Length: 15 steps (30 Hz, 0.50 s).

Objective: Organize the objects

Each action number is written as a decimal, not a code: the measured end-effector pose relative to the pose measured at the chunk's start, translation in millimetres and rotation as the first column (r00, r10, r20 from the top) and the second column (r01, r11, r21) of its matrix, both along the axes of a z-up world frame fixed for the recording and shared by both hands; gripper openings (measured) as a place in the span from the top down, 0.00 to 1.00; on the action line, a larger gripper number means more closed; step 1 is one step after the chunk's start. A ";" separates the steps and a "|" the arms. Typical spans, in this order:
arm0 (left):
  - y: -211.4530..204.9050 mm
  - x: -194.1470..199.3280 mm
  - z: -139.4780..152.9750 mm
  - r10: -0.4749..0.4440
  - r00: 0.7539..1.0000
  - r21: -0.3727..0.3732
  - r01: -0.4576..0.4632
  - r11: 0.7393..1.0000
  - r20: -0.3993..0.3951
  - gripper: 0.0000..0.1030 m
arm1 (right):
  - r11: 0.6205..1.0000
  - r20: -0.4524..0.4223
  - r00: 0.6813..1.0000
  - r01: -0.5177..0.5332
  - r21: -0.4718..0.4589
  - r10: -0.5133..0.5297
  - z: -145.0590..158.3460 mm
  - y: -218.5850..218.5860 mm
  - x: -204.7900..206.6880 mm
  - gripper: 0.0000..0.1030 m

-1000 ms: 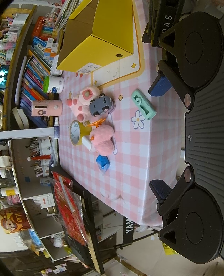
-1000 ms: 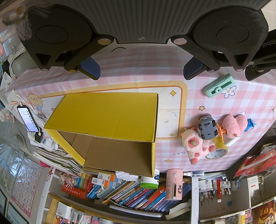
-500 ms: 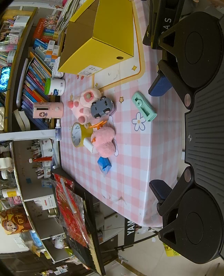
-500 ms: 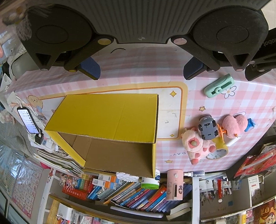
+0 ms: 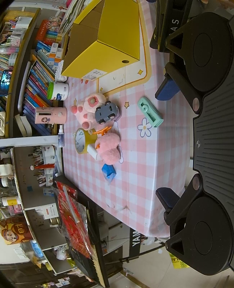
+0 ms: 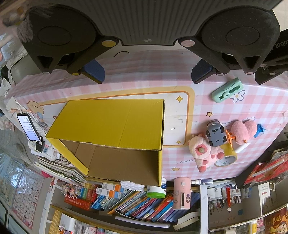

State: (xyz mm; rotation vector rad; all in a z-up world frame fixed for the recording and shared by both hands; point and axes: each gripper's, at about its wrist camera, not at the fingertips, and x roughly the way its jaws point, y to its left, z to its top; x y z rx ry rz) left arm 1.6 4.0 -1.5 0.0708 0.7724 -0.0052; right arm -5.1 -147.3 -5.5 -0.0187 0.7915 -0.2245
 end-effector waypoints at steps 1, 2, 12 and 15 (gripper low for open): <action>0.2 -0.4 0.3 -0.001 1.000 -0.001 0.001 1.000 0.001 0.00 | 1.000 0.000 1.000 0.000 0.000 0.000 0.0 0.1 -0.1 0.00; 0.4 -1.1 0.6 -0.001 1.000 -0.001 0.001 1.000 0.003 0.00 | 1.000 0.001 1.000 0.000 0.000 0.000 0.1 0.0 -0.1 0.00; 0.6 -2.7 1.7 -0.007 1.000 0.002 0.007 1.000 0.010 0.00 | 1.000 0.003 1.000 0.002 0.005 -0.002 1.2 0.9 -2.1 0.00; 0.8 -3.1 1.7 -0.008 1.000 0.000 0.008 1.000 0.010 0.00 | 1.000 0.003 1.000 0.003 0.007 -0.003 1.2 1.4 -2.2 0.00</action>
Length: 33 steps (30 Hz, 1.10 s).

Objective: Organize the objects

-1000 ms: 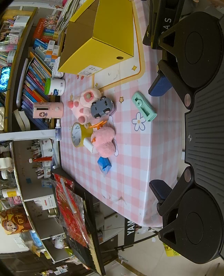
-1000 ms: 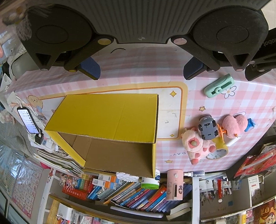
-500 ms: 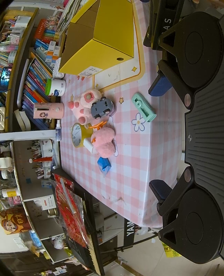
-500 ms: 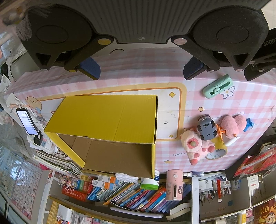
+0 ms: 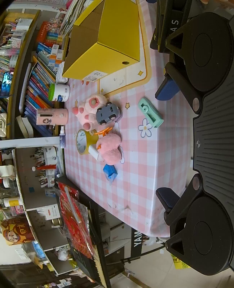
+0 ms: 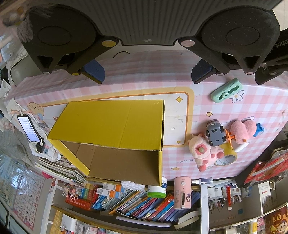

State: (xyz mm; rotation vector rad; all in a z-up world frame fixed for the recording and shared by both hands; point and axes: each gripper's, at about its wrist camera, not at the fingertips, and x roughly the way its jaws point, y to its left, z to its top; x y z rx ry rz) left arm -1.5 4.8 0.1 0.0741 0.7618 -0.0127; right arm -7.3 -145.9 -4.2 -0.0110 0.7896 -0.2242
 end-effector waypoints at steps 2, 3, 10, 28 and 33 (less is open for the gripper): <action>0.4 -1.0 -0.3 -0.003 1.000 -0.004 0.003 1.000 0.001 0.00 | 1.000 0.000 1.000 0.002 0.002 -0.002 0.0 0.5 -0.7 0.00; 1.0 -1.8 -0.7 -0.003 1.000 -0.006 0.003 1.000 0.002 0.00 | 1.000 -0.001 1.000 0.002 0.004 -0.002 0.0 1.5 -0.9 0.00; 5.8 -5.0 -0.1 -0.005 1.000 -0.017 0.005 1.000 0.015 0.00 | 1.000 0.002 1.000 -0.004 0.029 0.004 0.8 0.5 -4.9 0.00; 31.1 -4.1 -3.4 0.027 0.999 -0.064 -0.026 0.998 0.016 0.00 | 0.968 0.040 0.985 -0.174 0.181 0.169 5.4 9.9 5.4 0.40; 37.6 2.1 -5.7 0.053 0.999 -0.047 -0.052 0.998 0.013 0.00 | 0.951 0.057 0.976 -0.219 0.217 0.211 8.0 12.6 19.0 0.43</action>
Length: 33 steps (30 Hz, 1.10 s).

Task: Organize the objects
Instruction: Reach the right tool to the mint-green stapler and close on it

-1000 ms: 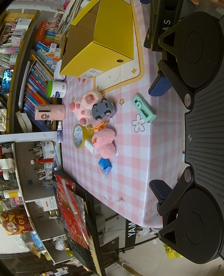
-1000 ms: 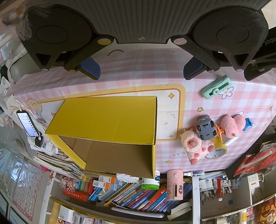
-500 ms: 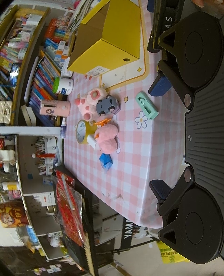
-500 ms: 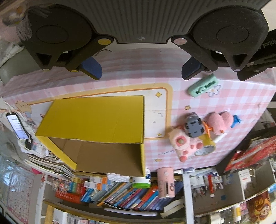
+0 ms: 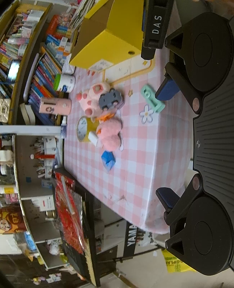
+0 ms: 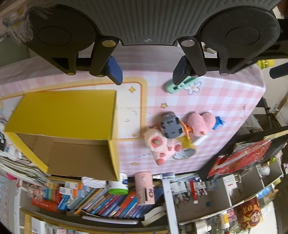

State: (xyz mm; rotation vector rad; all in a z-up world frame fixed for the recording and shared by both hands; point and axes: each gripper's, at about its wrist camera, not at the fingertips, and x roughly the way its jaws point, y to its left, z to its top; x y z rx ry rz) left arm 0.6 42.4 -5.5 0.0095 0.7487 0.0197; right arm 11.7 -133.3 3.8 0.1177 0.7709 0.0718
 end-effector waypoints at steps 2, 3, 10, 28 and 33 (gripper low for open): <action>5.0 2.3 -0.5 0.034 0.999 0.014 -0.034 0.999 -0.001 0.00 | 1.000 -0.017 1.000 -0.025 0.019 0.025 -2.6 2.6 7.9 0.47; 8.4 3.2 -0.4 0.055 0.998 0.014 -0.055 0.998 0.000 0.00 | 0.999 -0.034 0.999 -0.040 0.032 0.041 -4.8 4.4 13.3 0.50; 30.7 5.6 -1.4 0.170 0.985 0.003 -0.170 0.985 0.005 0.00 | 0.983 -0.157 0.981 -0.092 0.158 0.117 -28.6 15.2 49.0 0.65; 43.0 26.7 -4.0 0.240 0.971 -0.005 -0.239 0.971 0.014 0.00 | 0.974 -0.166 0.960 -0.224 0.032 0.226 -56.5 60.6 97.6 0.70; 40.0 43.7 -4.6 0.226 0.974 -0.023 -0.225 0.974 0.014 0.00 | 0.951 -0.147 0.947 -0.299 -0.076 0.286 -58.3 65.1 105.7 0.78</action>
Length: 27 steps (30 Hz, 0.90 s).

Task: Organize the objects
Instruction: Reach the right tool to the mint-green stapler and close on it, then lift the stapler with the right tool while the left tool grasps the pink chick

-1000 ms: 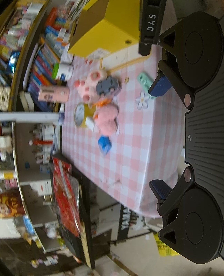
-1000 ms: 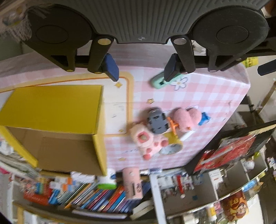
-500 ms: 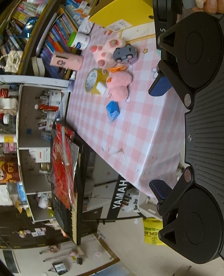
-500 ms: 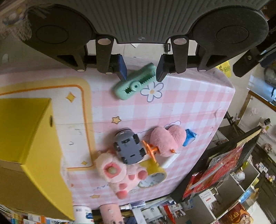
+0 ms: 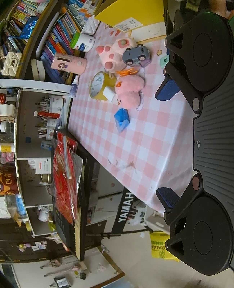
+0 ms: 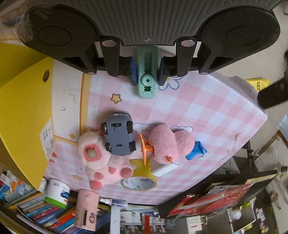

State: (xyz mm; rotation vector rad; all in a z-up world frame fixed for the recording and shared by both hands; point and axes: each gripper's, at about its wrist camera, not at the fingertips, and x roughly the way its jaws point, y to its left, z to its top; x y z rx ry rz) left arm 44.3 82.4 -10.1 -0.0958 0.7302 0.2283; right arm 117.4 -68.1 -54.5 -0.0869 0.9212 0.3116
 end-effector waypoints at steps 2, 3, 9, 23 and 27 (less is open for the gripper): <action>-1.5 9.2 0.0 -0.008 1.000 -0.016 0.008 1.000 0.003 0.00 | 1.000 0.018 1.000 0.012 0.012 -0.013 7.5 -8.4 3.9 0.78; -2.7 14.9 0.0 -0.012 1.000 -0.027 0.012 1.000 0.005 0.00 | 1.000 0.042 0.999 0.017 0.016 -0.018 13.8 -12.5 5.1 0.78; -20.9 55.5 -5.3 -0.081 0.997 -0.051 0.080 0.995 0.001 0.00 | 0.998 0.261 0.964 0.057 0.020 -0.060 58.6 -38.1 10.5 0.78; -61.5 135.7 -40.3 -0.194 0.973 -0.029 0.192 0.981 -0.124 0.03 | 0.998 0.404 0.914 0.017 0.062 -0.041 96.8 -72.0 46.7 0.78; -64.3 143.1 -43.5 -0.191 0.974 -0.038 0.187 0.982 -0.124 0.03 | 0.998 0.375 0.926 0.013 0.065 -0.036 90.7 -73.4 52.7 0.78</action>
